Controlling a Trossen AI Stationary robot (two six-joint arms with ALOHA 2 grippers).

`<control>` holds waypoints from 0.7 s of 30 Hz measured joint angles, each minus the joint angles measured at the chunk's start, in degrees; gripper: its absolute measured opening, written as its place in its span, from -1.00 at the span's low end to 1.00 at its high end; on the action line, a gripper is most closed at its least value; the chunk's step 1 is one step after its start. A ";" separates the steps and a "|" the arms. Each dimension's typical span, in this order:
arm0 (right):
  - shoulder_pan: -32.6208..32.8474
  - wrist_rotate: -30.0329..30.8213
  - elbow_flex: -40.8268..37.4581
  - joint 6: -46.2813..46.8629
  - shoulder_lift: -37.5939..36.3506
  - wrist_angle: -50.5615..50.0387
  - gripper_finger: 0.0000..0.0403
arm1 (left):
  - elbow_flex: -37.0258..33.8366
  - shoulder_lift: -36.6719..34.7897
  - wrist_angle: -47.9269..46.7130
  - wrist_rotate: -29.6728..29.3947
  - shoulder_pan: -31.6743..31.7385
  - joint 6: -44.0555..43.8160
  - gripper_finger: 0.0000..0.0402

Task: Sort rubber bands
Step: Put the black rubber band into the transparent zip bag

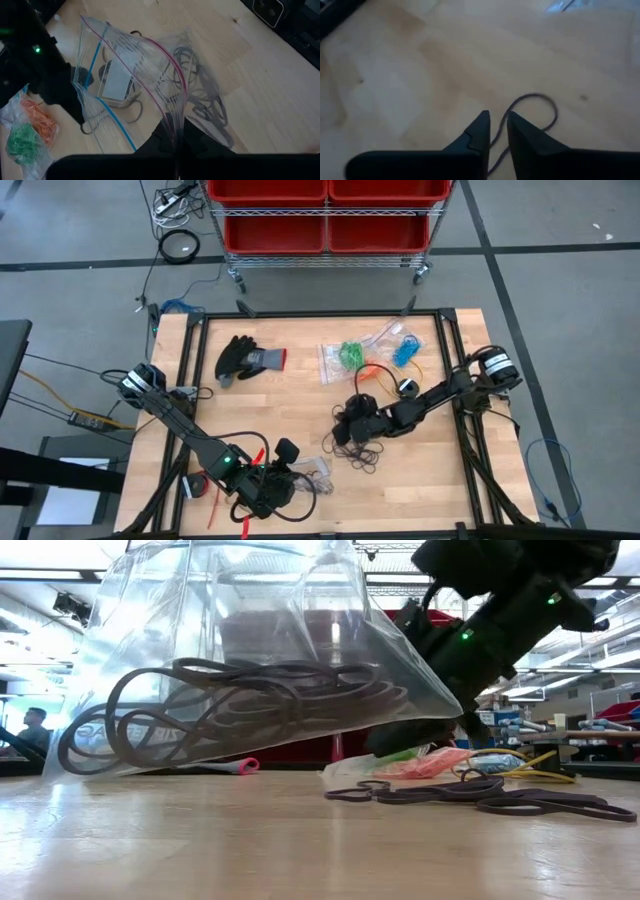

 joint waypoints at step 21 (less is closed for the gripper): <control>3.74 -0.85 0.17 -13.89 0.00 9.95 -0.35 | -0.02 0.00 0.52 0.00 -0.02 0.00 -0.99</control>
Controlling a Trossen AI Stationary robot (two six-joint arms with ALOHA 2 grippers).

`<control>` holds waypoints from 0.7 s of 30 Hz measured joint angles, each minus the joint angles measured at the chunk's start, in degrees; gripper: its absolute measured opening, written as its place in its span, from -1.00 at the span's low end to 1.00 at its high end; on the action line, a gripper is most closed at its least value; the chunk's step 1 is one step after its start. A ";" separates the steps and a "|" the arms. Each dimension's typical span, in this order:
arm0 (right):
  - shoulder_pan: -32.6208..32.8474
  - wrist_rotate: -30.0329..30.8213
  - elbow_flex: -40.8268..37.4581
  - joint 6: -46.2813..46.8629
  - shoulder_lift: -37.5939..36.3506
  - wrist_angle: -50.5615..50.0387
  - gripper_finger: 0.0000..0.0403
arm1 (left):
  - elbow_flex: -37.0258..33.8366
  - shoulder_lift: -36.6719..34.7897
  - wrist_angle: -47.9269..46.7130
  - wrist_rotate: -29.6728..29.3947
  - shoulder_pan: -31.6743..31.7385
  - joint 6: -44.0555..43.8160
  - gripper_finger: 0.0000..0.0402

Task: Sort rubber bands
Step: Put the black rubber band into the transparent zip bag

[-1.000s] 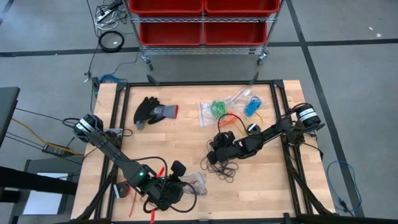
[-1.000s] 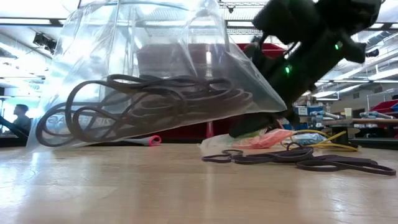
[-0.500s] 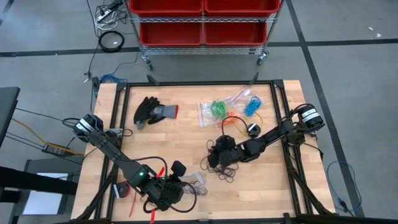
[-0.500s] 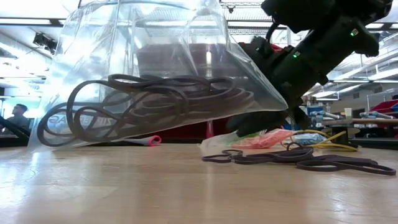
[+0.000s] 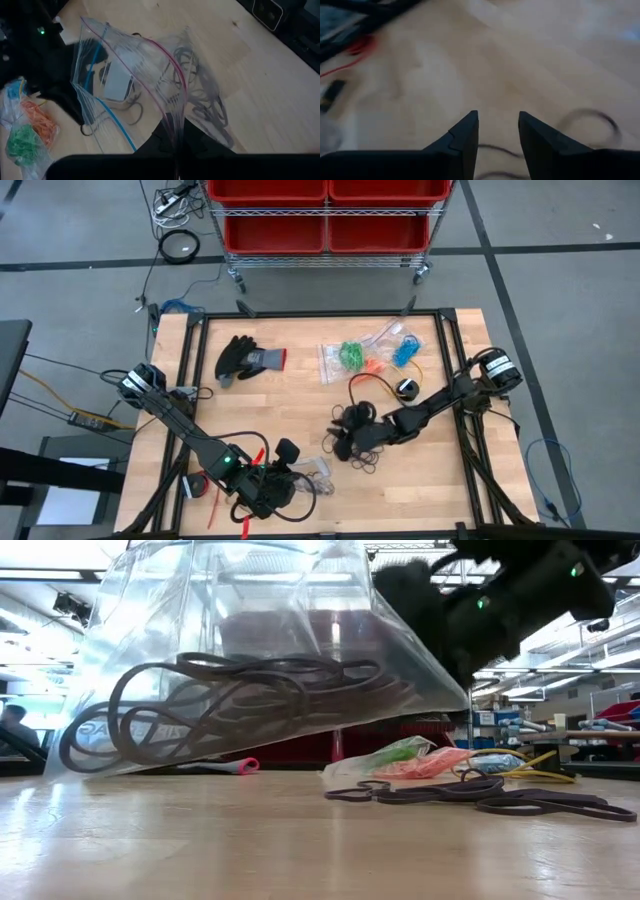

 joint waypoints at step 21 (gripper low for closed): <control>-2.90 -15.26 0.04 -31.56 -0.07 4.48 -0.35 | 0.00 0.00 2.60 0.02 0.00 0.00 -0.99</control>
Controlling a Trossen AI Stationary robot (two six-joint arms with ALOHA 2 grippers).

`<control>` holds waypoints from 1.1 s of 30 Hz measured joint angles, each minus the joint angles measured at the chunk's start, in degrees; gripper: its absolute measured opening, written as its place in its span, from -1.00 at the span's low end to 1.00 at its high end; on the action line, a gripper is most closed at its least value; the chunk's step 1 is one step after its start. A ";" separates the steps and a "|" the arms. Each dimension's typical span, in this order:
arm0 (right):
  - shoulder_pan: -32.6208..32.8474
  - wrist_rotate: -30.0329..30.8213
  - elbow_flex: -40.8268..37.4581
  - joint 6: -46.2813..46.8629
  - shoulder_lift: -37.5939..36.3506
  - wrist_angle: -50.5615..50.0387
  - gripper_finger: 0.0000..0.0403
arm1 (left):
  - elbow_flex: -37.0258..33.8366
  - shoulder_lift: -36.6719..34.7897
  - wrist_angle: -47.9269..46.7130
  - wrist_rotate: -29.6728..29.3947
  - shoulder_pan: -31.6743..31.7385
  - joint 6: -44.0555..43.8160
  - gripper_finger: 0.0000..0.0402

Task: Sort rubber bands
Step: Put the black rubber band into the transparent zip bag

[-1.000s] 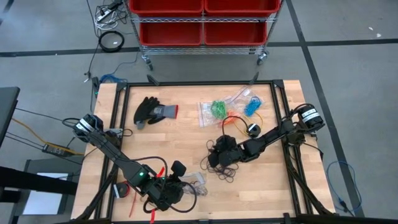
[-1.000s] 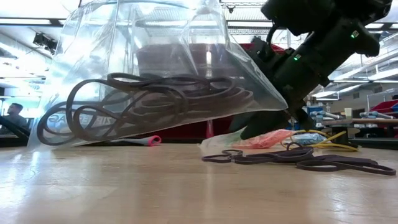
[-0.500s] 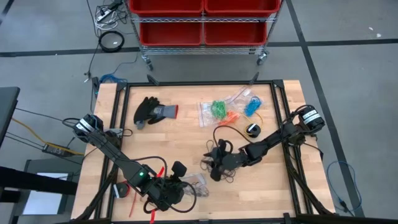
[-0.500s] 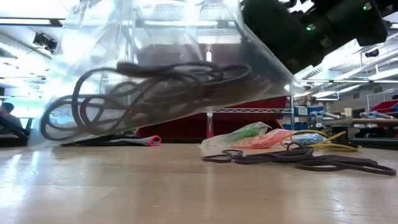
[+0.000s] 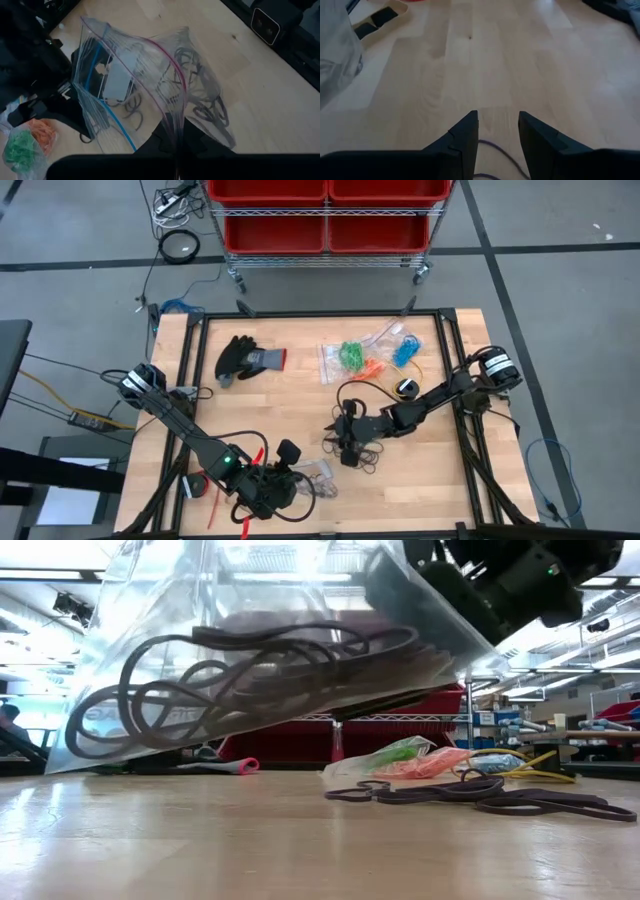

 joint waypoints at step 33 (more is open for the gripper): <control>-3.82 -12.94 0.00 -16.13 -0.04 -10.11 -0.39 | 0.01 0.00 2.09 -0.57 0.02 0.00 -0.99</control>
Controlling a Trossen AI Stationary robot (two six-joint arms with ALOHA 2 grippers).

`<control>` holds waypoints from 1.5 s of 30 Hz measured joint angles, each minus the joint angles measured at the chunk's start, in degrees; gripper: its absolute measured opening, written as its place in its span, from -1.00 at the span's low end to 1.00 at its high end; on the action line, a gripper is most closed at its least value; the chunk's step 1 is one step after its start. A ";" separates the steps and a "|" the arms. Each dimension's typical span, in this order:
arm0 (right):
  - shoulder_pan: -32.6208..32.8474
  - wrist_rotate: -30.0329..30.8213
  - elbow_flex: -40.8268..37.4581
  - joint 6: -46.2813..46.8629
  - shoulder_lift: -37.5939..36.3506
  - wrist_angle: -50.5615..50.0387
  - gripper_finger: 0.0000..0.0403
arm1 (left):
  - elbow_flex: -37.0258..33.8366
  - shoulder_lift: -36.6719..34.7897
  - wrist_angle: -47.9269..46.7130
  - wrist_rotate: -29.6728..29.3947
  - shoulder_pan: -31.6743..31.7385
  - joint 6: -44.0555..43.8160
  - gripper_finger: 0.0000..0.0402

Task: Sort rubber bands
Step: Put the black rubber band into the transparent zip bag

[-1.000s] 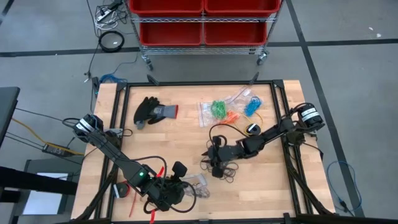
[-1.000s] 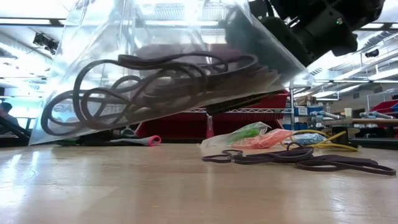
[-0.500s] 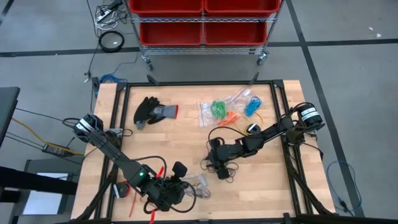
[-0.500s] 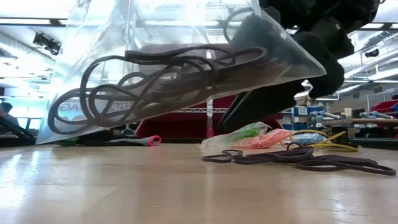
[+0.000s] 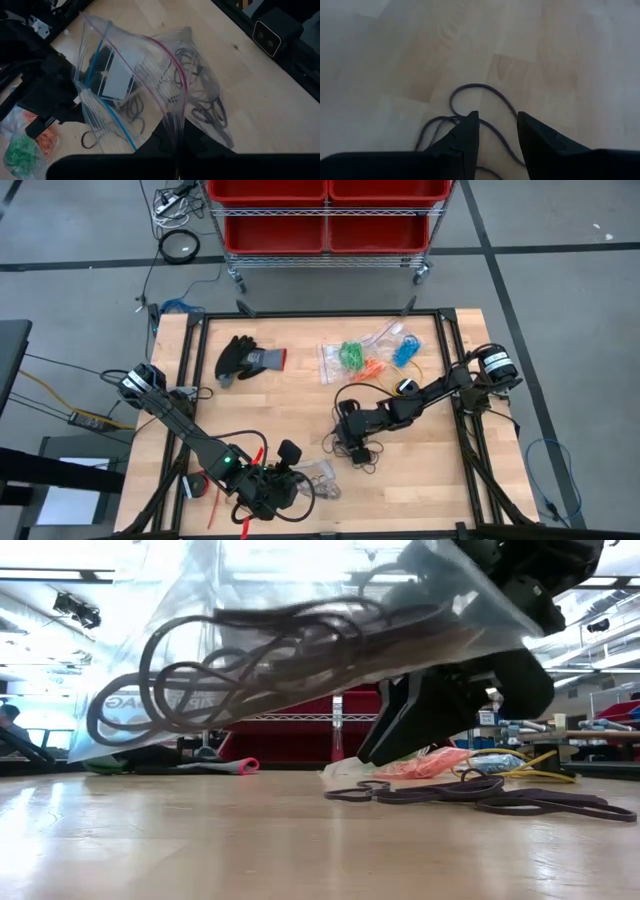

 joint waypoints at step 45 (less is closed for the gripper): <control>-0.36 19.63 9.87 7.31 -2.75 -19.51 -1.00 | -0.02 0.00 1.17 -0.02 -0.02 0.00 -0.99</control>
